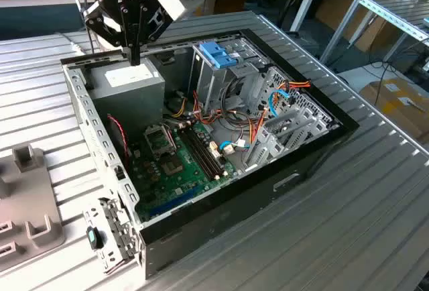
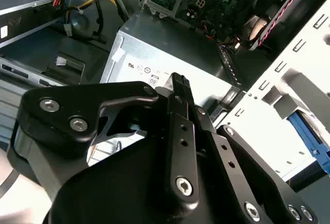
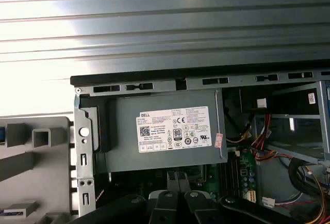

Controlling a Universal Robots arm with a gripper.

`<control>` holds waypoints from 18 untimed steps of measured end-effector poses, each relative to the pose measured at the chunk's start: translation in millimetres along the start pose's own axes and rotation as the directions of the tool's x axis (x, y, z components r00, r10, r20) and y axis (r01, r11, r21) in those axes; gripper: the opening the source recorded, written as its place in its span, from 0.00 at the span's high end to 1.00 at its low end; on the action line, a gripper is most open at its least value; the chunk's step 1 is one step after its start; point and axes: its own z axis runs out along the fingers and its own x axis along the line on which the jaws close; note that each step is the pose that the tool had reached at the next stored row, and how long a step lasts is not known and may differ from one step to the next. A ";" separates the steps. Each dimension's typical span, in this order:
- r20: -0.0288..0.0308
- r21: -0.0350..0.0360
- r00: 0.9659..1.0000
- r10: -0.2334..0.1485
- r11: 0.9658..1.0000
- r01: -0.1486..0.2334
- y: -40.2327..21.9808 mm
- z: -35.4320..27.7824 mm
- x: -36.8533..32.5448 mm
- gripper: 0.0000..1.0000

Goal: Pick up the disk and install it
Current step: 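Reach for the disk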

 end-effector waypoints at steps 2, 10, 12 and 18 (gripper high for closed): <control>0.000 0.000 1.000 0.000 1.000 0.000 0.0 0.0 0.0 0.89; 0.000 0.000 1.000 0.000 1.000 0.000 -0.2 -0.1 2.8 0.89; 0.000 0.000 1.000 0.000 1.000 0.000 -0.3 -0.1 4.1 0.89; 0.000 0.000 1.000 0.000 1.000 0.000 -0.4 -0.1 5.8 0.89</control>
